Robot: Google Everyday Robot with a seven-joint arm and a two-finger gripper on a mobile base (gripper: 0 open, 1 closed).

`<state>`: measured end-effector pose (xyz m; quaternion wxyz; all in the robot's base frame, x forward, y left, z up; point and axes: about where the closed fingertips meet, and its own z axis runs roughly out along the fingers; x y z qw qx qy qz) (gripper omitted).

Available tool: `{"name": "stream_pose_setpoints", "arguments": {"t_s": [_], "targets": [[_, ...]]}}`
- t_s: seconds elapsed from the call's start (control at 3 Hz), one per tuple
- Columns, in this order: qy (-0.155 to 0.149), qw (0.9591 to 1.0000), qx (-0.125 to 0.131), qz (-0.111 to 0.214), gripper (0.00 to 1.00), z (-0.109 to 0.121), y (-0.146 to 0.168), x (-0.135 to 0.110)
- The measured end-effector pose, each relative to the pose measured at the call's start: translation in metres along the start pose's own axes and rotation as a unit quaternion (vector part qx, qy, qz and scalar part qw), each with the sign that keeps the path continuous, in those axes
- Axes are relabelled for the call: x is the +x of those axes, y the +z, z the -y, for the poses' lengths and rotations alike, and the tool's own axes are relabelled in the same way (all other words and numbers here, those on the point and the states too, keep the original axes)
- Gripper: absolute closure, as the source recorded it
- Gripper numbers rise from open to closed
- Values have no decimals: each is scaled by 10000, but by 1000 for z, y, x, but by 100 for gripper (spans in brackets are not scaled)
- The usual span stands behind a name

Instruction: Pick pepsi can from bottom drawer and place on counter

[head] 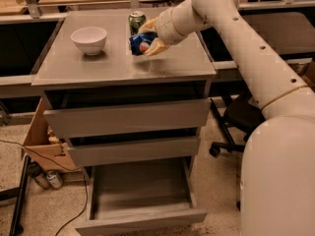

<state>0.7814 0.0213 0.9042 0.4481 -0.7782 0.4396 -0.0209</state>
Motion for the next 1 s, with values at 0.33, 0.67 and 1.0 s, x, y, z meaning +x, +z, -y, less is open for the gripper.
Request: {"name": "stream_pose_setpoints", "arguments": {"t_s": [0.33, 0.67, 1.0], "targets": [[7, 10000, -5, 67, 8, -1, -1, -1], [44, 9997, 101, 230, 0, -1, -7, -2], [44, 9997, 101, 230, 0, -1, -7, -2]]}}
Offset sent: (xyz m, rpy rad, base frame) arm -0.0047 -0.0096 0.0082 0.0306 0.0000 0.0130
